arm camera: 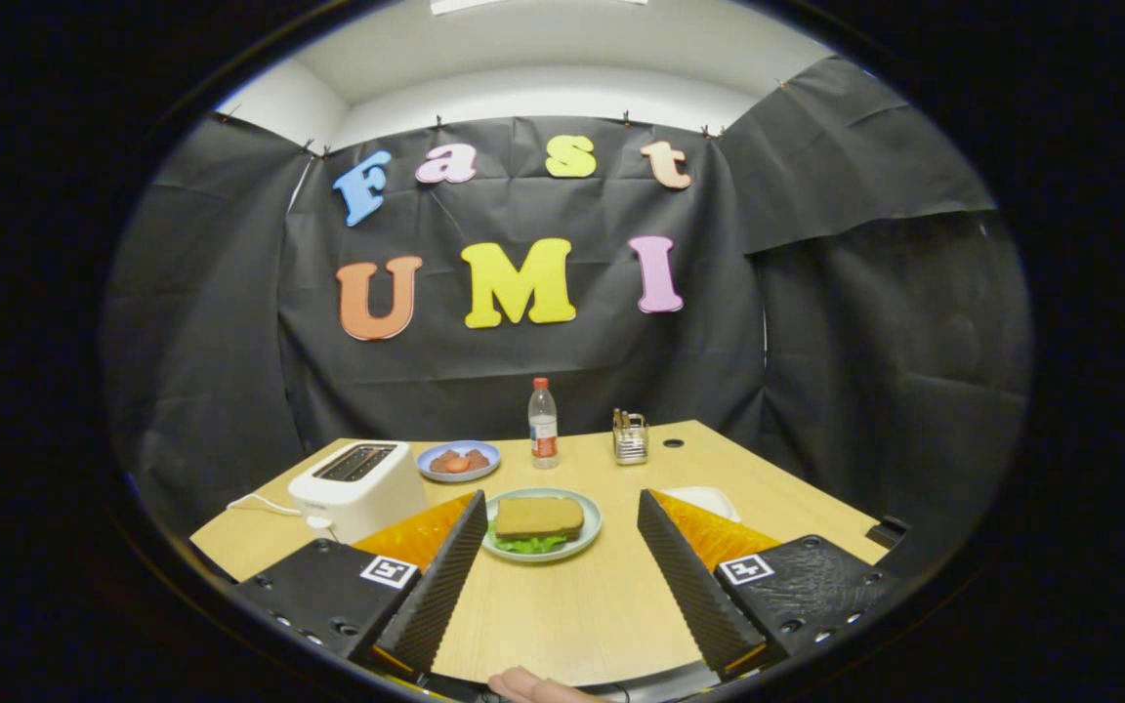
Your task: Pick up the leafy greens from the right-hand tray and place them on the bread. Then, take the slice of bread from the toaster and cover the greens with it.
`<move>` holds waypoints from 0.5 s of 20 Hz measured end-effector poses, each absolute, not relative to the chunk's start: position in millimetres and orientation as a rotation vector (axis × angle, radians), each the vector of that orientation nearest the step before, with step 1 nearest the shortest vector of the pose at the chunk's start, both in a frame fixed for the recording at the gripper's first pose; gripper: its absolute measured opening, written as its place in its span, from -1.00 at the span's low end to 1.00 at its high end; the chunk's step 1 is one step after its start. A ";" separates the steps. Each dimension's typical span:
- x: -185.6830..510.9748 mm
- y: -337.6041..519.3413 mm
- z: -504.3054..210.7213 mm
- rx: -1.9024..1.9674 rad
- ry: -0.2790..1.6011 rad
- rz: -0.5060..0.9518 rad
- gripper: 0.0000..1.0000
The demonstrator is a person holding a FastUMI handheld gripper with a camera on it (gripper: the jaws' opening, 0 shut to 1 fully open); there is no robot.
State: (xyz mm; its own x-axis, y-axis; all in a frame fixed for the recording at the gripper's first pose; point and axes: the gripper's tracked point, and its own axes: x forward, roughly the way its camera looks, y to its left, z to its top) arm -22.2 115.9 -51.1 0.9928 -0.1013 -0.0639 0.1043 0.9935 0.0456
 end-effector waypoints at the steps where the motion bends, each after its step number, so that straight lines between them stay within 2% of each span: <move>1: -24.2 120.8 -48.8 0.043 0.054 -0.087 0.92; 3: -24.5 134.6 -47.6 0.016 0.037 -0.042 0.92; 10: -17.2 138.0 -66.9 -0.026 0.057 -0.066 0.92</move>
State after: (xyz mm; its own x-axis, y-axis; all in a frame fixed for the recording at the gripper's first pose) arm -17.2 138.0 -66.9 0.9962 -0.0668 -0.0559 0.0654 0.9975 -0.0274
